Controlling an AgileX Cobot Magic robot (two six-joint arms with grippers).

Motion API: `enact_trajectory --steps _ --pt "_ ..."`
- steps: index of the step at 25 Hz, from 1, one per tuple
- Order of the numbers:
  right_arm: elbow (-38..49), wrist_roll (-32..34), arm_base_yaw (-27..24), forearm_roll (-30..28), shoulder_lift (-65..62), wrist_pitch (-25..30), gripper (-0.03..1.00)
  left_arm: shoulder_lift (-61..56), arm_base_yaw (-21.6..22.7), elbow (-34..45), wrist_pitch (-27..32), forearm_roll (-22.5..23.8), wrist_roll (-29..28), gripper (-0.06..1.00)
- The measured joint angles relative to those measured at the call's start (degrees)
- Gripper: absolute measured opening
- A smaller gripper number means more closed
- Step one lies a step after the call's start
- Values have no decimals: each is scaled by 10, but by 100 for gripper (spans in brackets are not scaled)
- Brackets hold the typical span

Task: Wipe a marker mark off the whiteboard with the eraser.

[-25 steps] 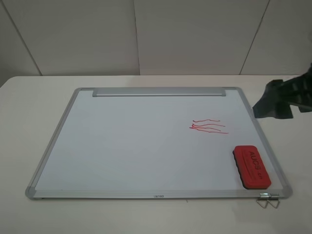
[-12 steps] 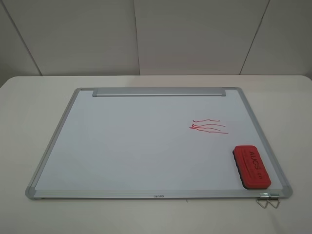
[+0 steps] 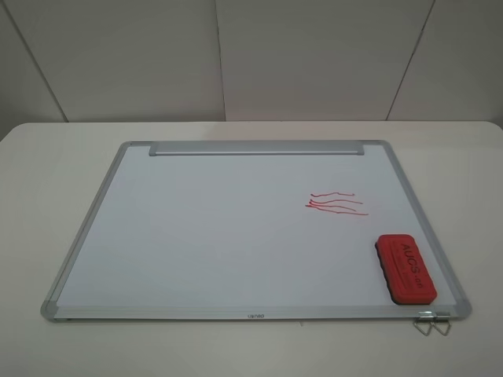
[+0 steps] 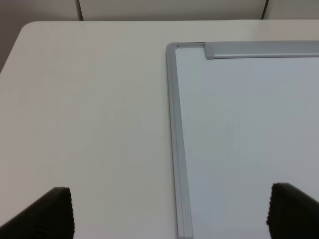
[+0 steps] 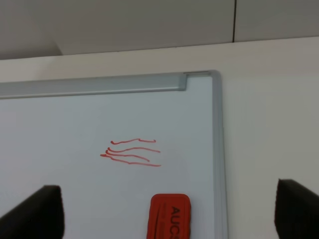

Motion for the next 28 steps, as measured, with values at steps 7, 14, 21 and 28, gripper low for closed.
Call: enact_trajectory --steps 7,14,21,28 --pt "71 -63 0 4 -101 -7 75 0 0 0 0 0 0 77" --pt "131 -87 0 18 -187 -9 75 0 0 0 0 0 0 77" --pt "138 -87 -4 18 -188 -6 75 0 0 0 0 0 0 77" --pt "138 -87 -71 18 -188 -6 75 0 0 0 0 0 0 77"
